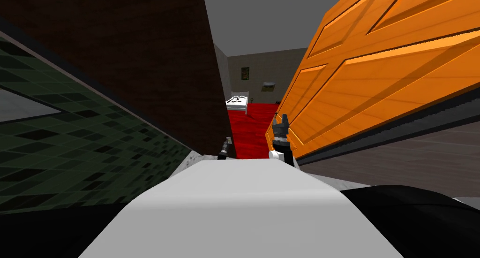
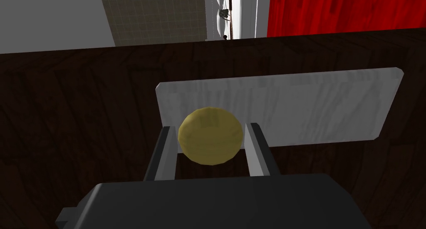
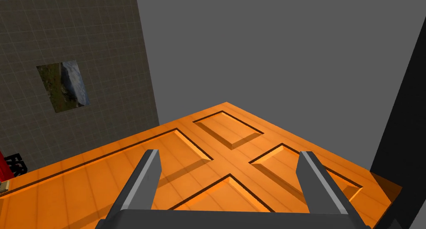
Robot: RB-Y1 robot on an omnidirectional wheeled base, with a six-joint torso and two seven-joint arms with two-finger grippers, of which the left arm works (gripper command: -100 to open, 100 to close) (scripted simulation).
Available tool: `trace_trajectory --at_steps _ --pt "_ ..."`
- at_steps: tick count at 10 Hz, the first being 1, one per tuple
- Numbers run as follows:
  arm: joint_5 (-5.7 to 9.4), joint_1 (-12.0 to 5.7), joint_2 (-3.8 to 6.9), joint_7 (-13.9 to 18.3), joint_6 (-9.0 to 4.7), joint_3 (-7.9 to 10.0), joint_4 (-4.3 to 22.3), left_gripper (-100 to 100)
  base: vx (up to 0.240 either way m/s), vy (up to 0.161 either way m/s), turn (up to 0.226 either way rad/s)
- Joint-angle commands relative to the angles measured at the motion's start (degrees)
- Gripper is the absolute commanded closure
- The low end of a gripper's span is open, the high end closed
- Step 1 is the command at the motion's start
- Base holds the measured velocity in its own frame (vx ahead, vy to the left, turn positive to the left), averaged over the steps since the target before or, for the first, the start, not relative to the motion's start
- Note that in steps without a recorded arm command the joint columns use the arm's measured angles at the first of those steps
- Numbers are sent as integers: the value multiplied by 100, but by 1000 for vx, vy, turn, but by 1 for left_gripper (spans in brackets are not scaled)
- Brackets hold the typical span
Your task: Push the door open
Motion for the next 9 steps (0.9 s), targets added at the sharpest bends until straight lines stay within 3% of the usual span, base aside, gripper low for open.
trace_trajectory --at_steps 1,6,9 --pt "47 -2 79 -29 15 135 -101 100 178 -66 37" --pt "122 -50 134 -80 9 337 -50 100 137 -62 40" --pt "209 -104 164 -139 2 571 9 100 154 -53 92"
